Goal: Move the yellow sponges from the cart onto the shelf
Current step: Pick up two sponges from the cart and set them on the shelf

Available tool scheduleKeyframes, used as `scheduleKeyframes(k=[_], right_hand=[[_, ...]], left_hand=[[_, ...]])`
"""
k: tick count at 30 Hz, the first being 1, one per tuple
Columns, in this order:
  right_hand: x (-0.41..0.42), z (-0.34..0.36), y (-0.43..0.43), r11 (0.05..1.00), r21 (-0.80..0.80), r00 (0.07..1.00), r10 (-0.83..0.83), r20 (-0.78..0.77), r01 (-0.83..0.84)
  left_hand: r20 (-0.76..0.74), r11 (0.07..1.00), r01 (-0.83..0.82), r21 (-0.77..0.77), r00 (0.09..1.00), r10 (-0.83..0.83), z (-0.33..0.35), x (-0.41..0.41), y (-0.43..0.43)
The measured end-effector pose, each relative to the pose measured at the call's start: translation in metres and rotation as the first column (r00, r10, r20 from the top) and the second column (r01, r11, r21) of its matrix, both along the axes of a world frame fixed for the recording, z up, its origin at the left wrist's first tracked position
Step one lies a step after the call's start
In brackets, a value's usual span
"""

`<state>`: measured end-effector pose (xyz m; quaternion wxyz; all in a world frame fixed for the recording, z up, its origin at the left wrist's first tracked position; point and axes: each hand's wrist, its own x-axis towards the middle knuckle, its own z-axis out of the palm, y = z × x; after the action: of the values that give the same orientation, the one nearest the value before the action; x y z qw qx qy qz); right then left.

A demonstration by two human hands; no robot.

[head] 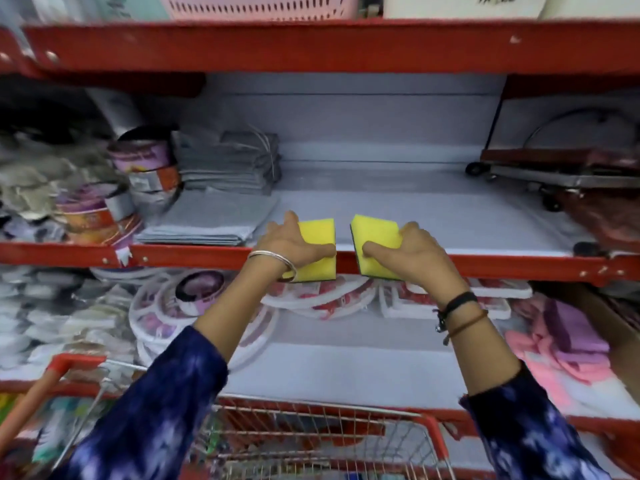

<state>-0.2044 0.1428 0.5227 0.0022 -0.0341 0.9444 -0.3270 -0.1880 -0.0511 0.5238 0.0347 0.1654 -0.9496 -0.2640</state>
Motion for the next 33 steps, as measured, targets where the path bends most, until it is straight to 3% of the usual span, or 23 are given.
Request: scheduleKeyframes(k=[3,11,20,22,25,28,31,33], right_hand=[[-0.031,0.014,-0.013,1.0,0.02,0.999,-0.013,-0.036,0.013],[-0.095,0.002,-0.041,0.995,0.086,0.996,-0.062,0.06,0.057],[-0.116,-0.023,-0.038,0.983,0.181,0.985,-0.048,0.167,0.017],[-0.11,-0.02,-0.034,0.984,0.176,0.991,-0.061,0.116,0.04],[-0.086,-0.02,-0.027,0.99,0.093,0.987,-0.096,-0.132,0.108],[-0.045,-0.028,-0.015,0.994,-0.102,0.951,-0.062,-0.302,0.033],[-0.002,-0.049,0.0,0.979,-0.187,0.941,0.011,-0.338,-0.079],[0.024,-0.071,0.008,0.979,-0.18,0.953,0.041,-0.299,-0.099]], left_hand=[[0.003,0.999,0.0,-0.033,1.0,0.0,0.009,-0.038,-0.005],[0.065,0.996,-0.012,-0.089,0.998,0.018,-0.006,-0.106,-0.001],[0.046,0.988,-0.001,-0.155,0.999,0.008,-0.027,-0.122,-0.004],[-0.015,0.987,-0.018,-0.161,1.0,0.016,-0.027,-0.114,-0.005],[-0.239,0.994,-0.045,-0.101,0.971,0.02,-0.027,-0.09,-0.002],[-0.512,0.994,0.098,-0.049,0.852,-0.11,-0.041,-0.048,0.01],[-0.655,0.949,0.297,-0.105,0.697,-0.291,-0.067,0.003,0.027],[-0.651,0.921,0.365,-0.136,0.668,-0.361,-0.091,0.032,0.036]])
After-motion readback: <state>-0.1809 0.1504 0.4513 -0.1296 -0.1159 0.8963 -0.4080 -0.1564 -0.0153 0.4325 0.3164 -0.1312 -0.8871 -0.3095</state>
